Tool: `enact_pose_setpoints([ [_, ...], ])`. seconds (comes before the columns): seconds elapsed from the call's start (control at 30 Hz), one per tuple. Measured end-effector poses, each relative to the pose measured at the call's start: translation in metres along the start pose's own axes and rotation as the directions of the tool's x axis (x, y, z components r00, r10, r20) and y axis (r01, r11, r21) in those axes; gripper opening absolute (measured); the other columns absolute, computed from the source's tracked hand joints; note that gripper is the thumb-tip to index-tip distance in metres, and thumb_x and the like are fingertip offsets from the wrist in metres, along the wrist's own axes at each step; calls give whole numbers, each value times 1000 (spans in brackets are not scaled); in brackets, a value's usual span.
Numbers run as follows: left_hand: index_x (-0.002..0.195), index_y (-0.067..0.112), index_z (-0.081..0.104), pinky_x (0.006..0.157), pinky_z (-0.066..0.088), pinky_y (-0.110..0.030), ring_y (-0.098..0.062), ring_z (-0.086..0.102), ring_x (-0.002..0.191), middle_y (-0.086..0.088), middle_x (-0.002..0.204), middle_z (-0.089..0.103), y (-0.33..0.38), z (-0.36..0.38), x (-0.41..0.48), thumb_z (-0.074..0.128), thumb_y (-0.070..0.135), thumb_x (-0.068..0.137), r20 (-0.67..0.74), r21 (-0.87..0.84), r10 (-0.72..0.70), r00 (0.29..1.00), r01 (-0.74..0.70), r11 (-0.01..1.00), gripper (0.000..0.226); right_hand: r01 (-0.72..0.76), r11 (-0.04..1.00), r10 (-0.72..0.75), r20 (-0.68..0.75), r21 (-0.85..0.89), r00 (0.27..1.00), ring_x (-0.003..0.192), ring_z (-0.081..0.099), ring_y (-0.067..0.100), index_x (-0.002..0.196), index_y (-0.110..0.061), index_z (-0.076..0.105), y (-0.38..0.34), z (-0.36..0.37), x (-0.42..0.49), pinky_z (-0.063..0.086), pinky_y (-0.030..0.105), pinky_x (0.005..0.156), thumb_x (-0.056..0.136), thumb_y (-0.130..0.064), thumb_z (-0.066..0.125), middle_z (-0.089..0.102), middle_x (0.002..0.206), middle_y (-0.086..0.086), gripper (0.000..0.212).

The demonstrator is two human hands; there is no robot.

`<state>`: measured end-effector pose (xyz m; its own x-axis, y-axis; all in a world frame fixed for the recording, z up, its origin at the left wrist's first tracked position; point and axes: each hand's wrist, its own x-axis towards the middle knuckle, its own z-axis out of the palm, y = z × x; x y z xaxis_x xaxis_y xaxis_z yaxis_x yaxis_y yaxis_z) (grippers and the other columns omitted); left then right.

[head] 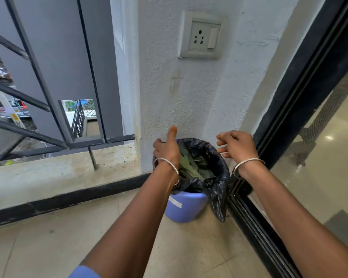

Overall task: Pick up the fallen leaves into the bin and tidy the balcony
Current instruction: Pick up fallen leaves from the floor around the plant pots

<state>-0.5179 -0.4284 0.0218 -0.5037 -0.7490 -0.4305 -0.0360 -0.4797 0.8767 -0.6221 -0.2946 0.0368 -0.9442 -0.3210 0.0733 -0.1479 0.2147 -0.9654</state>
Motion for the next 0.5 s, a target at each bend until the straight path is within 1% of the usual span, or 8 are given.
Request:
enact_pose_setpoints([
  [0.03,144,16,37,110,34,-45,-34,43,131,-12,148,40,3,-5,-2,55,62,86,-4,-20,50,999,-50,999,76,8,1000,-8,-13,23,1000,52,56,17,86,-6,69,-3,0,-2,42,19,43,96,-13,55,63,73,9,18],
  [0.1,116,21,53,101,44,-45,-32,58,111,-12,127,59,9,-19,-9,54,67,74,-11,-52,94,995,-95,994,62,37,997,-35,-33,62,999,51,55,17,83,-8,70,-10,4,-7,43,20,44,95,-12,55,63,71,8,19],
  [0.13,99,23,56,97,47,-44,-30,62,100,-10,113,65,10,-29,-15,54,66,71,-16,-55,93,996,-94,994,52,50,996,-47,-35,77,998,50,55,16,82,-9,70,-14,9,-11,44,22,45,94,-13,55,64,69,7,20],
  [0.2,75,23,52,91,47,-36,-23,60,83,-3,84,62,8,-50,-29,56,49,83,-70,-48,121,990,-125,991,28,71,992,-70,-14,103,997,48,54,14,82,-10,70,-21,21,-23,44,23,47,94,-14,55,64,66,6,20],
  [0.23,74,21,53,91,48,-36,-23,59,82,-1,79,58,5,-64,-37,57,41,86,-113,-43,130,985,-135,990,24,81,990,-83,8,118,997,48,54,14,83,-10,71,-25,29,-32,45,23,48,94,-14,56,64,65,5,19],
  [0.27,80,19,58,92,50,-38,-24,61,84,0,80,59,1,-78,-43,58,35,87,-157,-52,129,979,-139,989,18,94,987,-98,31,132,995,48,54,15,84,-10,71,-27,37,-39,46,24,49,94,-14,56,64,64,5,19],
  [0.37,99,8,63,81,53,-38,-21,60,76,-4,78,61,-16,-128,-78,56,19,94,-271,-109,79,959,-112,988,15,98,974,-123,114,205,986,45,51,13,86,-5,70,-38,68,-72,46,22,48,94,-11,56,62,60,3,18],
  [0.5,105,8,63,77,56,-38,-25,62,91,-9,94,63,-38,-202,-135,53,20,98,-406,-141,9,914,-72,987,17,60,951,-133,224,304,965,43,50,8,86,-5,68,-47,110,-127,45,17,45,97,-8,54,58,57,5,18],
])
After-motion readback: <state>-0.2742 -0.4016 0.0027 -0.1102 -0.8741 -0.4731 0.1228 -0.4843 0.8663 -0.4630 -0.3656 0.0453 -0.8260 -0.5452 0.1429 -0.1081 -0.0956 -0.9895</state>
